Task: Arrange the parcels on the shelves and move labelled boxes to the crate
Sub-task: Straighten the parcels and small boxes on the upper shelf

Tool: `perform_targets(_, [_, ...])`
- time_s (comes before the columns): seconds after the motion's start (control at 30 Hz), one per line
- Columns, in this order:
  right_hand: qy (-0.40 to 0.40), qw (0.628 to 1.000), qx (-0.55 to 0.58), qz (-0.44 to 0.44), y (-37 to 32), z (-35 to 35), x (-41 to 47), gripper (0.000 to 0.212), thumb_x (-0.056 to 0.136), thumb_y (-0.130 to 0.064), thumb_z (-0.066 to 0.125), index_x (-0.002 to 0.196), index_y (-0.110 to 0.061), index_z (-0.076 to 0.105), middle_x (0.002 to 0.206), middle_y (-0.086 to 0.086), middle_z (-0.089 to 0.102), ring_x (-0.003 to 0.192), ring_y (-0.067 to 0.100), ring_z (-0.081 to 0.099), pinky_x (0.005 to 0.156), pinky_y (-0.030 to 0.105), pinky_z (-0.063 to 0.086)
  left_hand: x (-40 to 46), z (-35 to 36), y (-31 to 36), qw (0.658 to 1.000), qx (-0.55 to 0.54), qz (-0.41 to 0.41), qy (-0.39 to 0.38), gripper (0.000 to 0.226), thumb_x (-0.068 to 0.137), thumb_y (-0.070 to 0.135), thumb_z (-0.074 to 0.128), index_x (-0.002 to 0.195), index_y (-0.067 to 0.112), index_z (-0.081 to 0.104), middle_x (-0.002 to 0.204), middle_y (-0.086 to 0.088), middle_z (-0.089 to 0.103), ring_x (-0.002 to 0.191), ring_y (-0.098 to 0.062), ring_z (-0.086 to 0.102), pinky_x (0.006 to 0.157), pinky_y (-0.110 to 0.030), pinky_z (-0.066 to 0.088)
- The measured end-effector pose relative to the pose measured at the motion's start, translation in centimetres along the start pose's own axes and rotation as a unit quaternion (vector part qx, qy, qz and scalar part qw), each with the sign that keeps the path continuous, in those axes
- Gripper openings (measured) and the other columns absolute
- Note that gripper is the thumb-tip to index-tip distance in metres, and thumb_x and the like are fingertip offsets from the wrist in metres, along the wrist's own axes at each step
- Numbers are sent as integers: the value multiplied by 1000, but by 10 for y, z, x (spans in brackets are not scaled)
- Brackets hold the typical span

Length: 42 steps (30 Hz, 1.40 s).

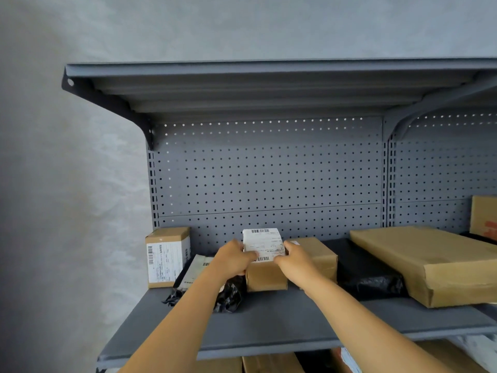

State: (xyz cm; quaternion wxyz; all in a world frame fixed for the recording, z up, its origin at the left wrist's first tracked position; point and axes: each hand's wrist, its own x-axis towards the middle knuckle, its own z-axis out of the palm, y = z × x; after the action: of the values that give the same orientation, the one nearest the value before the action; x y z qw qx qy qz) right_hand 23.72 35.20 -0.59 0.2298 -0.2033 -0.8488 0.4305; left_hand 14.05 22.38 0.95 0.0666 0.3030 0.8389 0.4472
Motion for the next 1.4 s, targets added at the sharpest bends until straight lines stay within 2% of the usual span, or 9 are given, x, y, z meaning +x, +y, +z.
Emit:
perform_targets(0.27, [0, 997, -76, 25, 5, 26, 30, 40, 91, -9, 48, 129, -16, 58, 129, 4, 65, 115, 25, 59, 96, 37, 50, 28, 2, -25, 996, 79, 25, -43, 38, 95, 35, 57, 130, 22, 62, 124, 1, 67, 100, -13, 57, 76, -19, 39])
perform_targets(0.5, [27, 981, -189, -35, 6, 20, 36, 46, 95, -17, 53, 140, -12, 49, 139, 8, 52, 127, 24, 49, 102, 31, 45, 37, 1, -29, 987, 156, 23, -34, 38, 98, 47, 47, 112, 15, 63, 102, -10, 68, 107, -27, 63, 62, -23, 40])
perform_targets(0.63, [107, 936, -329, -60, 5, -9, 32, 55, 93, -33, 54, 145, -17, 41, 145, 6, 43, 135, 26, 35, 107, 35, 36, 38, -9, -23, 969, 244, 35, 13, 44, 97, 51, 44, 121, 17, 56, 121, -3, 64, 110, -25, 60, 93, -39, 50])
perform_targets(0.73, [79, 927, -362, 50, 13, -29, 34, 76, 84, -54, 58, 148, -21, 32, 149, 10, 38, 138, 32, 31, 107, 41, 33, 33, -10, -11, 948, 308, 71, 41, 31, 96, 42, 45, 111, 16, 55, 116, -7, 64, 102, -26, 60, 90, -41, 52])
perform_targets(0.83, [32, 932, -335, 134, 26, -38, 37, 93, 76, -64, 61, 151, -21, 26, 151, 13, 35, 139, 34, 30, 107, 42, 33, 24, -9, 1, 926, 364, 87, 46, 43, 98, 41, 45, 134, 19, 48, 126, -7, 58, 113, -26, 57, 92, -39, 49])
perform_targets(0.97, [48, 941, -310, 127, 37, -42, 36, 88, 76, -64, 59, 148, -21, 32, 144, 13, 41, 133, 34, 36, 104, 39, 38, 14, -5, 11, 930, 354, 92, 41, 47, 97, 42, 46, 140, 22, 46, 128, -5, 56, 117, -26, 55, 96, -41, 49])
perform_targets(1.1, [110, 968, -214, 77, 36, -59, 31, 75, 84, -62, 50, 144, -21, 35, 136, 15, 47, 126, 34, 40, 90, 37, 41, 8, -3, 14, 968, 241, 68, 17, 48, 95, 40, 52, 139, 22, 49, 138, -6, 55, 123, -21, 54, 101, -35, 46])
perform_targets(1.23, [104, 991, 47, 71, 32, -86, 23, 58, 86, -61, 46, 130, -23, 47, 124, 8, 56, 111, 28, 51, 86, 39, 47, -7, 6, 33, 991, 119, 60, -7, 49, 97, 39, 53, 141, 17, 50, 138, -3, 56, 122, -17, 55, 91, -22, 39])
perform_targets(1.4, [3, 935, 349, 67, 29, -107, -2, 36, 97, -48, 46, 124, -25, 54, 114, 3, 68, 108, 22, 63, 84, 38, 53, -25, 32, 59, 998, -40, 11, -43, 70, 91, 60, 53, 148, 23, 36, 141, 5, 50, 114, -14, 59, 99, -37, 52])
